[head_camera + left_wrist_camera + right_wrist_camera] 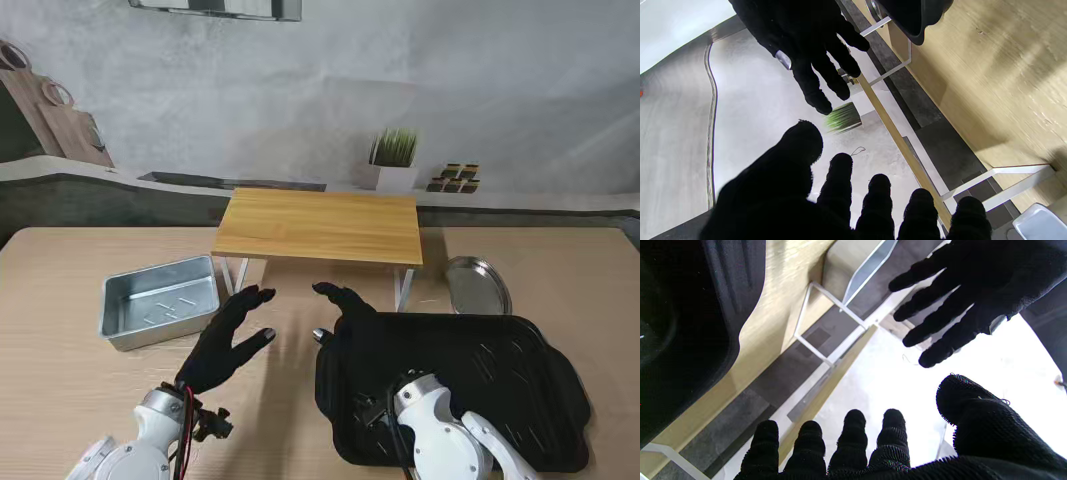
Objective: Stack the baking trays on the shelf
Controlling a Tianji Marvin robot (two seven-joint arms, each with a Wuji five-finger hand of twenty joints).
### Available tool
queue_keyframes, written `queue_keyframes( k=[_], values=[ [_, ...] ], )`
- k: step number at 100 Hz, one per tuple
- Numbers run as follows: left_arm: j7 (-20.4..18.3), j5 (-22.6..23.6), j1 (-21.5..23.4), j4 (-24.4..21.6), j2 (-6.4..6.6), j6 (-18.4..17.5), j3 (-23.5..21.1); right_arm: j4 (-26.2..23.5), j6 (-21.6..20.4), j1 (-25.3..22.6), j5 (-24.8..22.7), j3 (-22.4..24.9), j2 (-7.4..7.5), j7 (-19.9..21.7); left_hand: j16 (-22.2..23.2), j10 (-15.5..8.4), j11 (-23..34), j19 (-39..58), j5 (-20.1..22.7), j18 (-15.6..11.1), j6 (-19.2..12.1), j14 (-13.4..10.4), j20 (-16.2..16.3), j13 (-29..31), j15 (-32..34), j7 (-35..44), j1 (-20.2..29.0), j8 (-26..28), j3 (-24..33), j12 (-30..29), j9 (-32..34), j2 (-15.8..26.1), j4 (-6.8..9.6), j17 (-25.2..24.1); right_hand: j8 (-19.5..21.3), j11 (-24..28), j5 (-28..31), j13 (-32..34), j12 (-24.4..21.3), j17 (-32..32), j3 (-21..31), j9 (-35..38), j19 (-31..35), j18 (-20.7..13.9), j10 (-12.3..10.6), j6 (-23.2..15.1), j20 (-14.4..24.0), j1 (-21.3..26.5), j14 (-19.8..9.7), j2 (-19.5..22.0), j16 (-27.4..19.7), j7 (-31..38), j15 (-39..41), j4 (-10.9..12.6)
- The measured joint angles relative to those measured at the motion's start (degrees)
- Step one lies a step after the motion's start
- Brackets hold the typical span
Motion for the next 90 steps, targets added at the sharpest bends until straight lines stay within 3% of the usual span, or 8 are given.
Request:
queue_keyframes(
  k=[49, 64, 77, 90],
  values=[
    [0.24, 1.17, 1.39, -0.62, 0.02, -0.71, -0.64, 0.11, -0.44, 0.78, 0.20, -0.33, 0.02, 0.24, 0.81, 0.51, 1.67, 0.00, 0.70, 0.00, 0.84, 0.06, 0.01, 0.00, 0.28, 0.00, 0.87, 0.05, 1.12, 0.17, 0.24, -0.36, 0.01, 0.00, 0.64, 0.60, 0.00, 0.00, 0.27, 0.00, 0.00, 0.00, 0.00, 0.00, 0.00, 0.00, 0.54, 0.00, 0.00, 0.00, 0.00, 0.03, 0.72, 0.00],
    [0.32, 1.69, 1.39, -0.61, 0.07, -0.86, -0.54, -0.24, -0.05, 0.59, 0.21, -0.17, 0.01, 0.14, 8.77, 2.05, 4.15, 3.55, 0.72, 0.13, 5.01, 2.08, 7.96, 0.00, 2.76, 2.87, 0.87, 2.01, 1.50, 2.90, 0.67, -0.88, 0.01, -0.85, 0.67, 0.88, 0.00, 0.00, 0.59, 0.00, 0.00, 0.00, 0.00, 0.00, 0.00, 0.00, 0.54, 0.00, 0.00, 0.00, 0.00, 0.03, 0.83, 0.00],
    [0.06, 1.75, 1.60, -0.64, 0.15, -0.96, -0.52, -1.22, 0.51, -0.17, -0.10, 0.12, 0.00, -0.29, 12.97, 2.22, 5.17, 5.68, 0.70, 0.77, 6.34, 2.67, 14.43, 0.00, 2.91, 5.38, 0.87, 3.16, 1.73, 4.91, 0.68, -0.93, 0.01, -1.58, 1.22, 1.89, 0.08, 0.00, 0.92, 0.18, 0.00, 0.00, 0.00, 0.00, 0.00, 0.00, 0.55, 0.01, 0.00, 0.00, 0.00, 0.04, 1.65, 0.00],
    [-0.75, 3.66, 2.12, -0.90, 0.44, -2.00, -0.62, -2.89, 0.66, -1.81, -0.72, 0.97, -0.13, -1.45, 24.01, 4.25, 9.58, 8.71, 0.70, 1.04, 8.13, 4.67, 25.08, -0.01, 5.26, 7.07, 0.74, 4.85, 6.06, 8.16, 1.30, -3.06, 0.01, -2.42, 1.28, 3.72, 0.98, 0.00, 1.87, 0.83, -0.01, 0.00, 0.00, 0.00, 0.00, 0.00, 0.58, 0.05, 0.00, 0.00, 0.00, 0.20, 2.91, 0.00]
  ],
)
